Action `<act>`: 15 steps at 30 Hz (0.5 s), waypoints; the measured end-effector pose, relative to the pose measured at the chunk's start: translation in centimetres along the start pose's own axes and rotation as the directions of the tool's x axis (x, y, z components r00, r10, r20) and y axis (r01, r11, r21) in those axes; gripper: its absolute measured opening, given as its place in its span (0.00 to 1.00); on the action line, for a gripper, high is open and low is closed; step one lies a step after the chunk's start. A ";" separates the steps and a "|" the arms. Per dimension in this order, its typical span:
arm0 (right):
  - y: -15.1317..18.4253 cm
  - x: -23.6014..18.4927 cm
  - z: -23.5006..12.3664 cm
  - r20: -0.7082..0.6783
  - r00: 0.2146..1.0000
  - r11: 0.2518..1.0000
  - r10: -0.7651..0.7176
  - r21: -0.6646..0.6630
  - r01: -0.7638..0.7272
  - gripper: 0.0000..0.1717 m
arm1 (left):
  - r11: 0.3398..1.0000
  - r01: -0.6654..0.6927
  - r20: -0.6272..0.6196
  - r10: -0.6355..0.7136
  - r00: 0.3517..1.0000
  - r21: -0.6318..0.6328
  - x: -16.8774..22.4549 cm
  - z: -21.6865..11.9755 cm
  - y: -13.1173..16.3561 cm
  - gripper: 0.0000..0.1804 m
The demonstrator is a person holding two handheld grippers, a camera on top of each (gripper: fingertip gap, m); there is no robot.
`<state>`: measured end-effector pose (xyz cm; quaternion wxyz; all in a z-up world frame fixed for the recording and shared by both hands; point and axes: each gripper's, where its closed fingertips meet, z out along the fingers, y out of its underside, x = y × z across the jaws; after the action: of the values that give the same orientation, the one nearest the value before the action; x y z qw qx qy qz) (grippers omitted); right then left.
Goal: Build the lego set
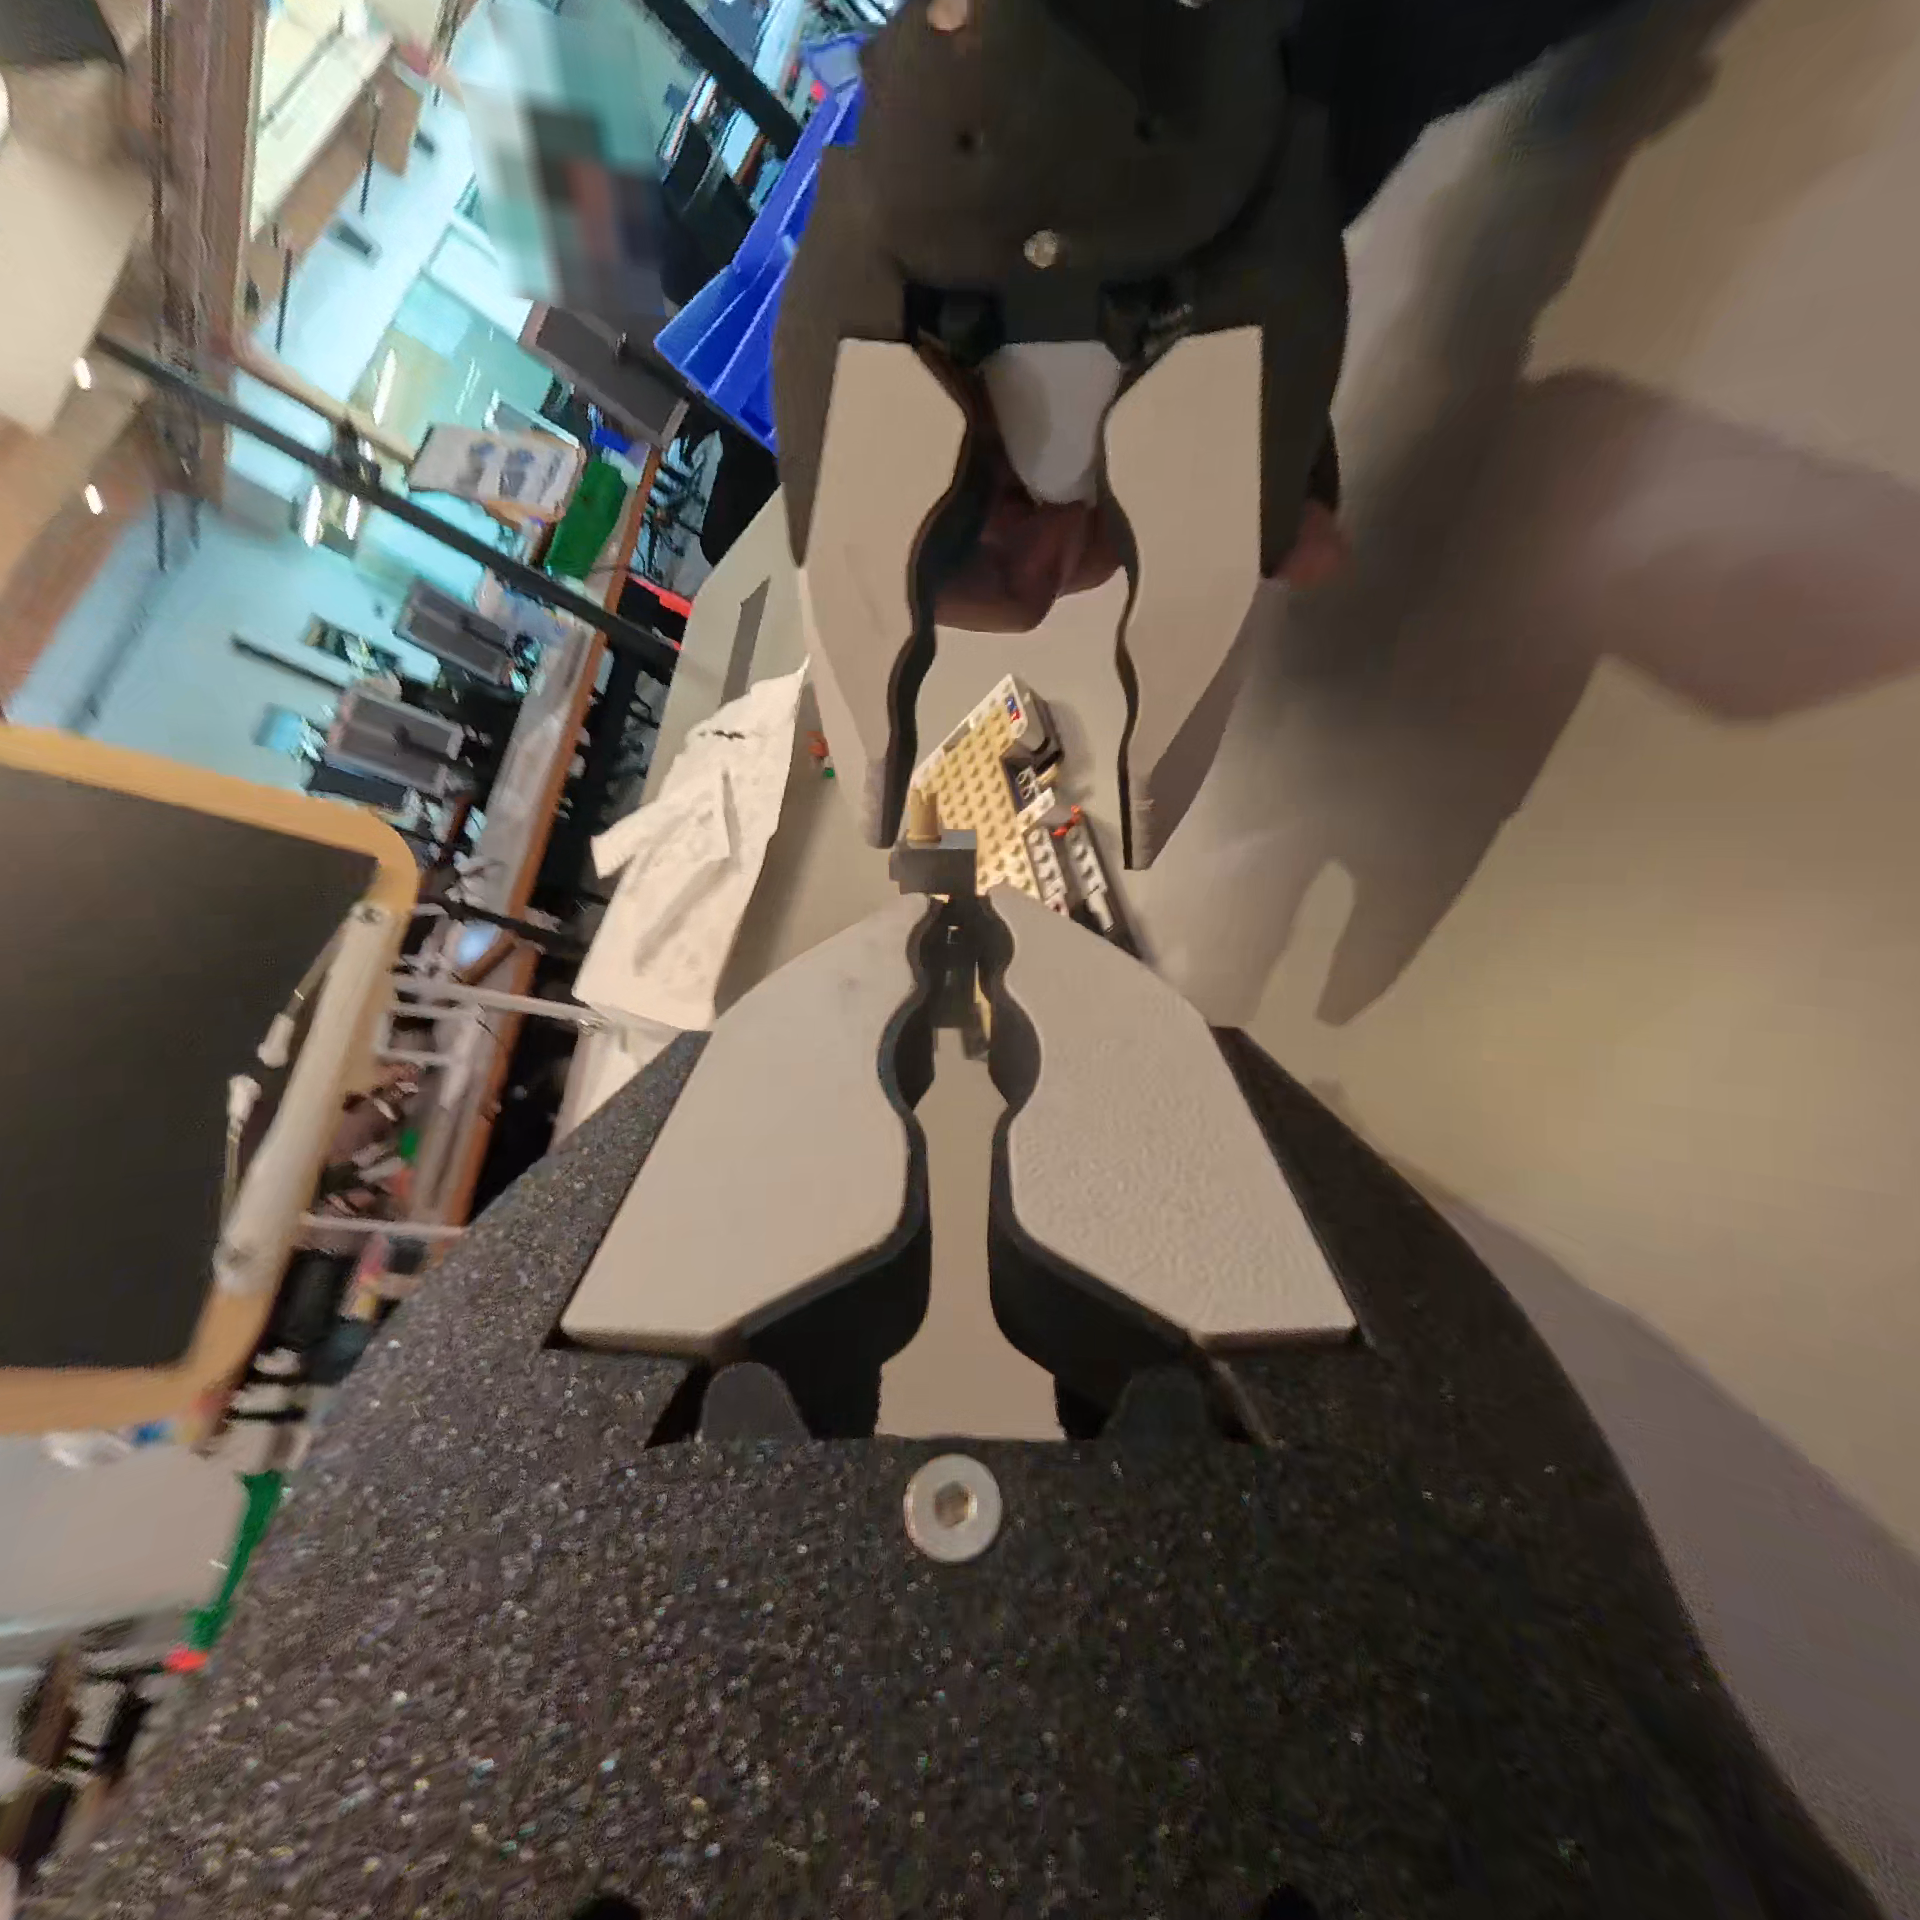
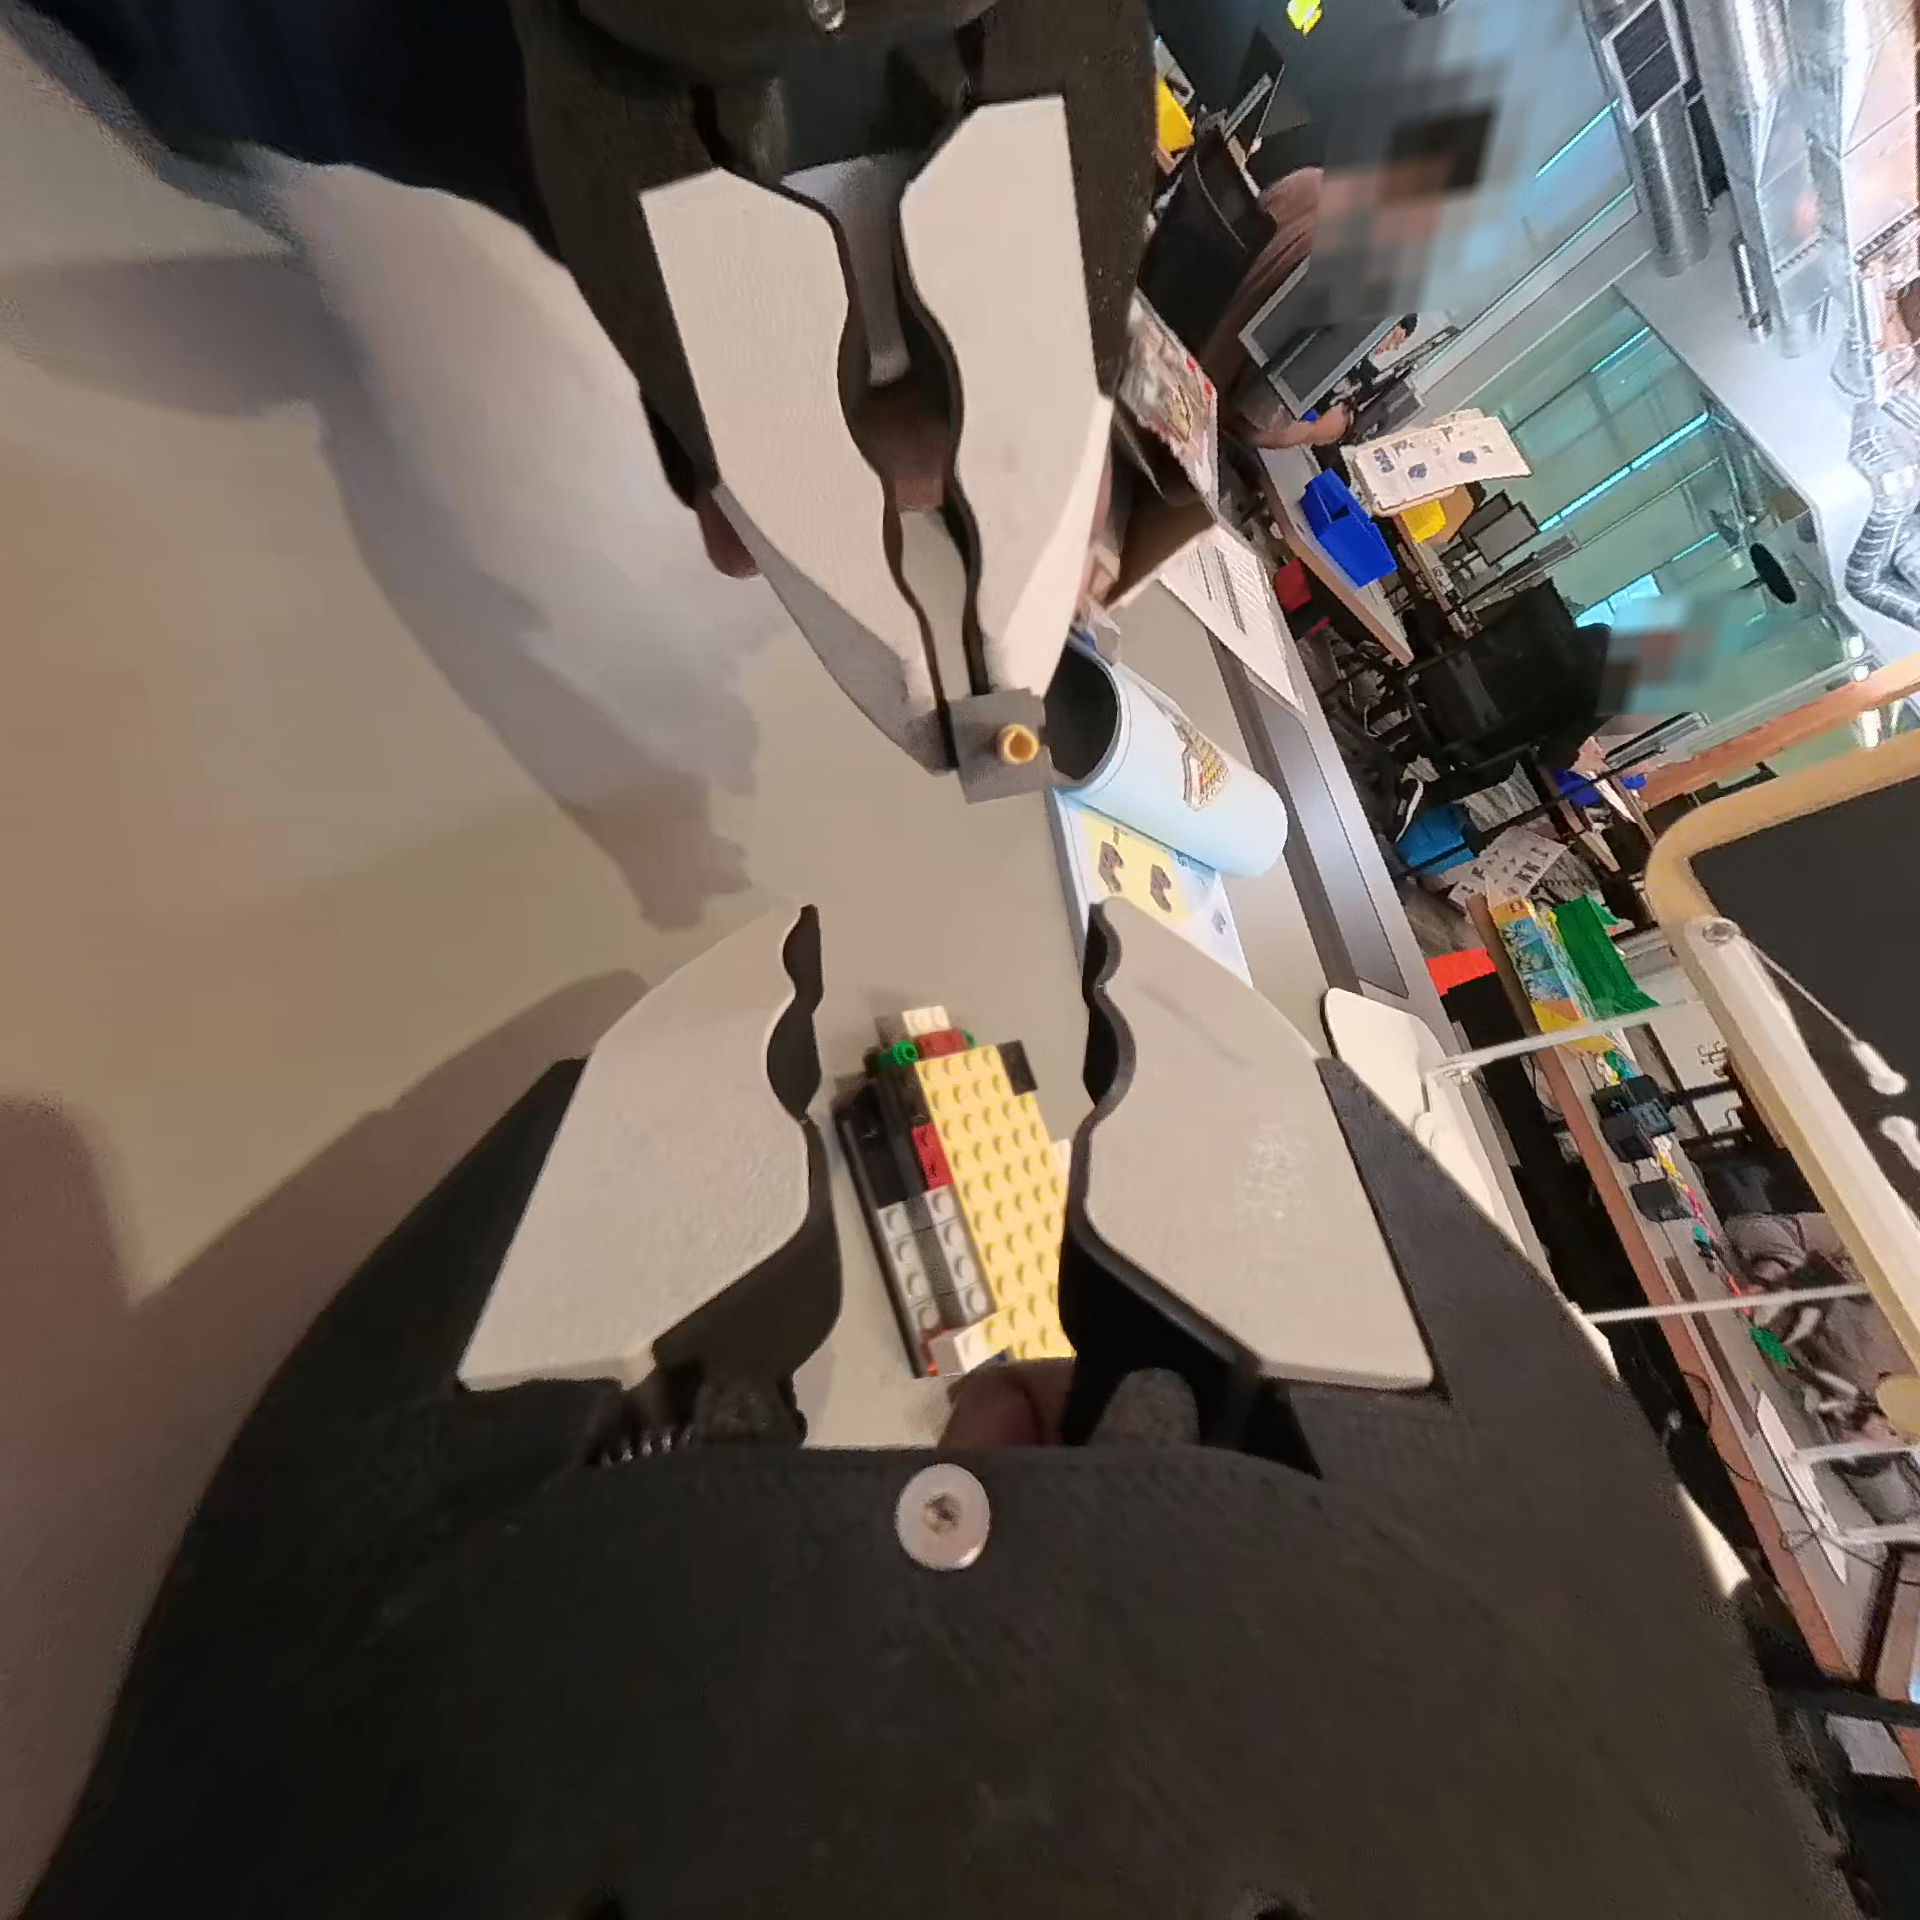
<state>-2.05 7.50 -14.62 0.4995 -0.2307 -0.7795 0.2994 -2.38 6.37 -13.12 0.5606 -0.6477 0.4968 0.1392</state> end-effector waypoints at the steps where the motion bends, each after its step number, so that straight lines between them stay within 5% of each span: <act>1: 0.4 0.3 0.4 0.000 1.000 1.000 0.002 -0.016 -0.002 0.28 | 0.998 -0.055 -0.002 0.055 0.998 0.004 -0.2 0.3 0.6 0.03; 6: 2.1 1.8 1.6 -0.001 0.998 0.998 0.056 -0.041 -0.056 0.28 | 0.982 -0.188 0.051 0.189 0.981 -0.024 -1.6 2.0 4.5 0.03; 15: 5.5 0.9 1.5 0.132 0.968 0.964 0.213 -0.187 -0.187 0.28 | 0.992 -0.111 -0.023 0.110 0.994 -0.054 0.7 2.1 7.8 0.03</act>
<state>-3.48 11.66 -18.32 0.3842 -0.3276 -0.8108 0.2961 -7.52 8.81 -18.96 0.5289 -0.6358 0.5336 0.1772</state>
